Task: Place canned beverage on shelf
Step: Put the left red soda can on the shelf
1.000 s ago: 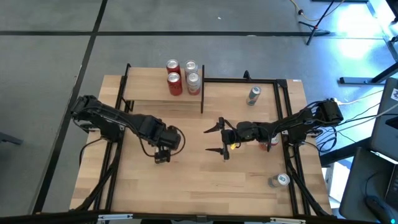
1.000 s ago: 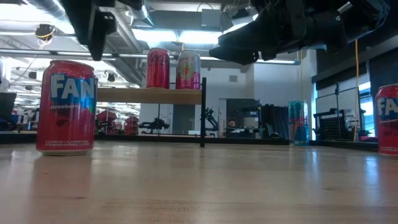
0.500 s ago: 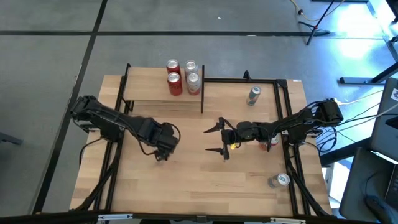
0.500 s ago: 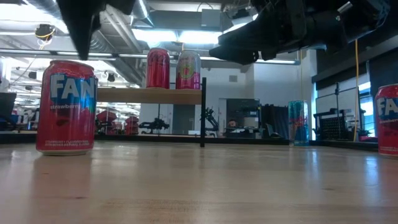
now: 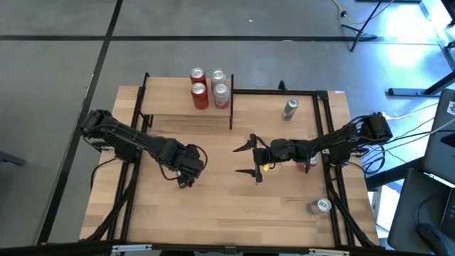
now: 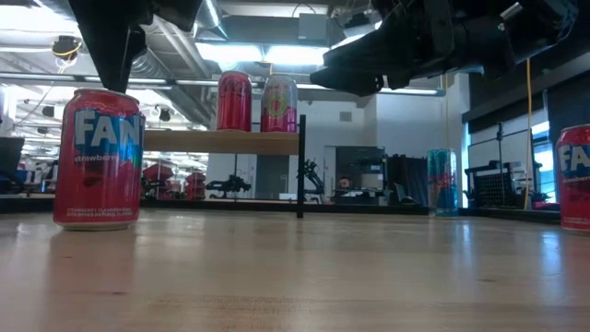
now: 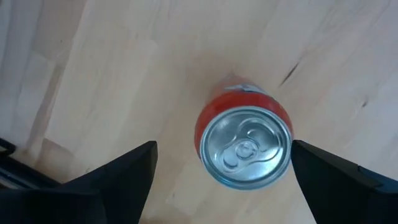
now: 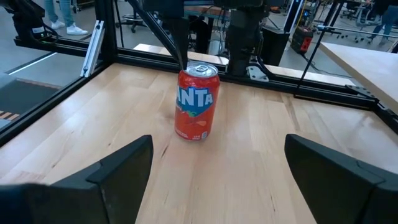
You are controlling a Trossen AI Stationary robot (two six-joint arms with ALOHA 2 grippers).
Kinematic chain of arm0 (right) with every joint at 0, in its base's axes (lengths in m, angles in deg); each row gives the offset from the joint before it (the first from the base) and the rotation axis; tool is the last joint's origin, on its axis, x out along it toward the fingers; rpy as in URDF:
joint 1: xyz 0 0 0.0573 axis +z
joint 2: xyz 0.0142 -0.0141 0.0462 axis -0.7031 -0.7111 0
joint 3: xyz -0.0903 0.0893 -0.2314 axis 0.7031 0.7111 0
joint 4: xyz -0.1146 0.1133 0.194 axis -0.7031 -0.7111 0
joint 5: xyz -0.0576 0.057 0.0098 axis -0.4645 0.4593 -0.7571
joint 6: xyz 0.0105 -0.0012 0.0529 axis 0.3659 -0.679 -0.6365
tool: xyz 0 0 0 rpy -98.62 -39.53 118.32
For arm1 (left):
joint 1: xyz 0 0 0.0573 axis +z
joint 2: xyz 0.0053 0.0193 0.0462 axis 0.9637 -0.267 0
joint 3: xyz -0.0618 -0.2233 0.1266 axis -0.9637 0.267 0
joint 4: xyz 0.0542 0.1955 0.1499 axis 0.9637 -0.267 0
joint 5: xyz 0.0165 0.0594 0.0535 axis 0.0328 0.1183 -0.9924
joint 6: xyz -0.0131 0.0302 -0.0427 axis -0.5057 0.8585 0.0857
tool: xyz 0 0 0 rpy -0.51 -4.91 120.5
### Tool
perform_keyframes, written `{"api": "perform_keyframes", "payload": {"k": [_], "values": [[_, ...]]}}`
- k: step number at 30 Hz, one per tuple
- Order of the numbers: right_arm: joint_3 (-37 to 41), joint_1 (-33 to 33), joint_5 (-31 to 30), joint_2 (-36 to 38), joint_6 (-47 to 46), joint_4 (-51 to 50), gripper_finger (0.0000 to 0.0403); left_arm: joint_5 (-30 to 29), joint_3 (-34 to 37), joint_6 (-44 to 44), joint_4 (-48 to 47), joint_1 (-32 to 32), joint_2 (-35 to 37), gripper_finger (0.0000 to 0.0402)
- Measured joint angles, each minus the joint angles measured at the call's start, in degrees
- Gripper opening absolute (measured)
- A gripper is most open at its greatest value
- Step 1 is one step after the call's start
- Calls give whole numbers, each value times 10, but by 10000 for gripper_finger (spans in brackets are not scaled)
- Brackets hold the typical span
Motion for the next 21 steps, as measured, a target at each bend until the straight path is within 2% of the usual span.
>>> {"api": "perform_keyframes", "payload": {"k": [10, 21], "values": [[0, 0, 0, 0, -12, 0, 351, 19, 36, 2, 39, 1, 0, 343], [0, 0, 0, 0, -11, 1, 351, 15, 55, 15, 63, 5, 0, 343]]}}
